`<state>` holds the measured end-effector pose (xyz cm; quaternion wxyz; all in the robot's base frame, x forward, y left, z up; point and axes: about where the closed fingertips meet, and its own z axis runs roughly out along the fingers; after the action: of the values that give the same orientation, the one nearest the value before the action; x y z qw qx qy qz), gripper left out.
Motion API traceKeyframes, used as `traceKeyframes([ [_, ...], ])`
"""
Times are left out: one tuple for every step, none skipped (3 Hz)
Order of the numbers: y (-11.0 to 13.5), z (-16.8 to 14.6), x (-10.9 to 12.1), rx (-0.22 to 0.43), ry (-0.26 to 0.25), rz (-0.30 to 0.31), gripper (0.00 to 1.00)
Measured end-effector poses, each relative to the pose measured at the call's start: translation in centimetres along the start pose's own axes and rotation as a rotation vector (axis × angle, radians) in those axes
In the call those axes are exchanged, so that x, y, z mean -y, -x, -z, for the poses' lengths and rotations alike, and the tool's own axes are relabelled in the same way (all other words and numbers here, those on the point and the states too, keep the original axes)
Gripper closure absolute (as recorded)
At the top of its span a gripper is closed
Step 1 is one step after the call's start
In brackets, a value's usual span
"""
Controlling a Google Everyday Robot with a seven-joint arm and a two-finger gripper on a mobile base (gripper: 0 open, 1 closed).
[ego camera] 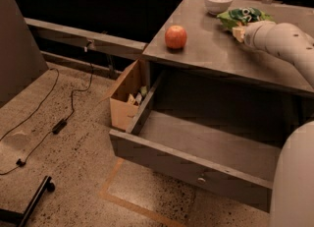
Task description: Place green rice chip bag into top drawer
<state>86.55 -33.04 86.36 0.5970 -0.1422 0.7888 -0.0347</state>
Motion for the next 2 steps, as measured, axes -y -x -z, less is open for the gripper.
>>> traceKeyframes([
  [0.2, 1.6, 0.9, -0.02, -0.017, 0.018, 0.88],
  [0.2, 5.2, 1.2, -0.041, -0.001, 0.029, 1.0],
])
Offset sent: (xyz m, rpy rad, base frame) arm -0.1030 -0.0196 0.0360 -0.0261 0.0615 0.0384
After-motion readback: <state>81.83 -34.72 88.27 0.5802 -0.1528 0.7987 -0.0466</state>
